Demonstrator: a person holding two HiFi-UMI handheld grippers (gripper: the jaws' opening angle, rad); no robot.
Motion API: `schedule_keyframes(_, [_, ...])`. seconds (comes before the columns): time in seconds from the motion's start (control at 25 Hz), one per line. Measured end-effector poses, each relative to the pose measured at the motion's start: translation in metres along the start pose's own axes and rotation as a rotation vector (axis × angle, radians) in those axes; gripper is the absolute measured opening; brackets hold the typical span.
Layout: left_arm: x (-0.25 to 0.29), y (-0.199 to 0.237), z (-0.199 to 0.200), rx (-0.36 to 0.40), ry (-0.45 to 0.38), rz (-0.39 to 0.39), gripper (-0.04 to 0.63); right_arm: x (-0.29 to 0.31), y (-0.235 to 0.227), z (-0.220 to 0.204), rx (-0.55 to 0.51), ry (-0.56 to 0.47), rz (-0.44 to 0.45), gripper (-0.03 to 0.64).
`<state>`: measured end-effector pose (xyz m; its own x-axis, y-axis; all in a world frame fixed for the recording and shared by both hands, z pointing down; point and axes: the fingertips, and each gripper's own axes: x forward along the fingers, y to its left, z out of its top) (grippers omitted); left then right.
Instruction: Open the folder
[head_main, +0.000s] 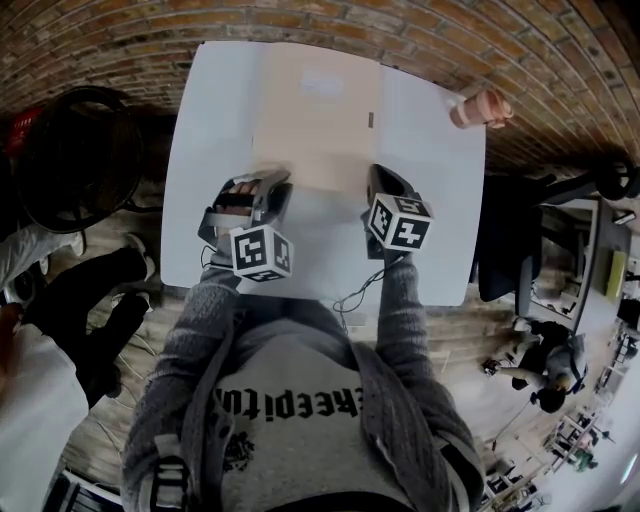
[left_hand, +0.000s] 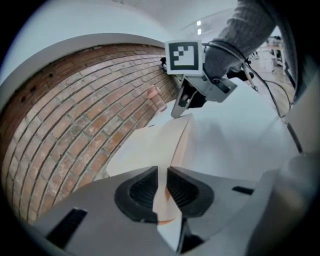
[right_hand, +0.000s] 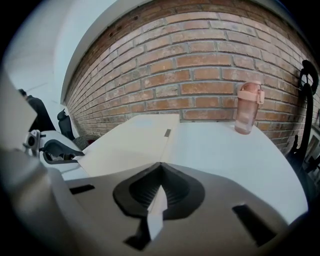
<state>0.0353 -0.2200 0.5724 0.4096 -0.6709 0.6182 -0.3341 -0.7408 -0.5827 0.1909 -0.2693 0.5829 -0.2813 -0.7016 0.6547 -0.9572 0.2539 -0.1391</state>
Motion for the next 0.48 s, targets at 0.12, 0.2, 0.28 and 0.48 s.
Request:
schedule_keyframes(0.12, [-0.004,0.004,0.002,-0.112,-0.041,-0.005,0.051,-0.001,-0.001,0.0,0.003,0.0,0.0,0.002])
schedule_keyframes(0.2, [-0.006,0.005,0.003,-0.163,-0.061,-0.013,0.048,-0.001,-0.001,0.0,0.002,0.0,-0.002,0.002])
schedule_keyframes(0.28, [-0.008,0.008,0.002,-0.205,-0.075,-0.012,0.048,-0.001,0.0,-0.001,0.004,-0.002,-0.001,0.002])
schedule_keyframes(0.48, [-0.022,0.031,-0.005,-0.414,-0.145,0.034,0.025,0.0,0.001,-0.001,-0.001,-0.001,-0.004,0.002])
